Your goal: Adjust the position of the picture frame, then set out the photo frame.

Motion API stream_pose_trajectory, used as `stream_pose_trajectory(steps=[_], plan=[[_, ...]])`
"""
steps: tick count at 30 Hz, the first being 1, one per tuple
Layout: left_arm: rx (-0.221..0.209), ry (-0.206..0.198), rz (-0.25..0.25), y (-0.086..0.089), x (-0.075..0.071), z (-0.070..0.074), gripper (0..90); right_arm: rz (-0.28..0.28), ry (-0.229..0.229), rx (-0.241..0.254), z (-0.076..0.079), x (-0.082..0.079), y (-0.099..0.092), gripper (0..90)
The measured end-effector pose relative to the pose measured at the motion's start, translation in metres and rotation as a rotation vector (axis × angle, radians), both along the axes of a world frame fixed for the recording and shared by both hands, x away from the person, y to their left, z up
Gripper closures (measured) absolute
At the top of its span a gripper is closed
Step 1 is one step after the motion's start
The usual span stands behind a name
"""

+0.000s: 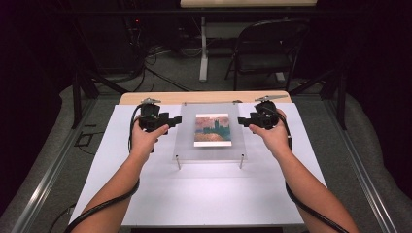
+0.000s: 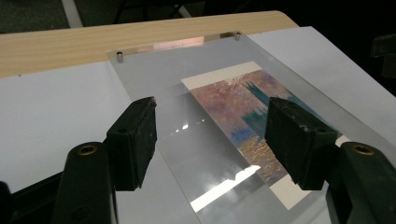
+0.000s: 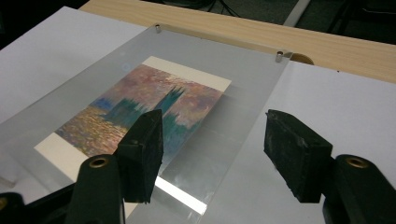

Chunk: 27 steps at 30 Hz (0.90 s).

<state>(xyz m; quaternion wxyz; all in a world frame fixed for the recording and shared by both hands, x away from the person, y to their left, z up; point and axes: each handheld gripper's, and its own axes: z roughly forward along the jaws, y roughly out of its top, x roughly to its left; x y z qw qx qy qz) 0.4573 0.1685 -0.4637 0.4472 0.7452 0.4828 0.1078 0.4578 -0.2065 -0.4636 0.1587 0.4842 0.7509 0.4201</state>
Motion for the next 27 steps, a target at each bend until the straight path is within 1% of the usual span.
stream_pose_trajectory(steps=[2,3,4,5,9,13,17,19,20,24,27], plan=[[-0.003,0.012,0.001,-0.002,0.003,-0.005,34.5,-0.009,-0.002,0.005,-0.004,0.003,0.002,37.8],[-0.009,0.013,0.007,-0.002,0.004,-0.008,34.5,-0.01,-0.001,0.013,-0.007,0.005,0.002,37.7],[-0.012,0.024,0.005,-0.003,0.005,-0.011,34.5,-0.017,0.006,0.025,-0.01,0.007,0.003,37.7],[-0.015,0.025,0.015,-0.003,0.006,-0.014,34.5,-0.018,0.009,0.03,-0.013,0.009,0.003,37.7],[-0.022,0.044,0.03,-0.004,0.011,-0.024,34.5,-0.037,0.026,0.026,-0.023,0.014,0.004,37.7],[-0.013,0.056,0.054,-0.003,0.017,-0.032,34.5,-0.049,0.041,0.031,-0.032,0.018,0.004,37.7],[-0.011,0.073,0.07,-0.004,0.022,-0.038,34.5,-0.061,0.049,0.028,-0.037,0.022,0.001,37.1],[-0.003,0.08,0.07,-0.005,0.024,-0.04,34.5,-0.084,0.049,0.024,-0.038,0.024,0.0,37.0],[-0.001,0.085,0.07,-0.006,0.026,-0.042,34.5,-0.086,0.05,0.027,-0.038,0.025,0.0,37.0],[0.0,0.101,0.067,-0.011,0.03,-0.045,34.4,-0.095,0.085,0.074,-0.04,0.031,-0.002,36.5],[-0.012,0.116,0.066,-0.014,0.034,-0.046,34.5,-0.087,0.095,0.065,-0.04,0.035,0.0,36.5]])
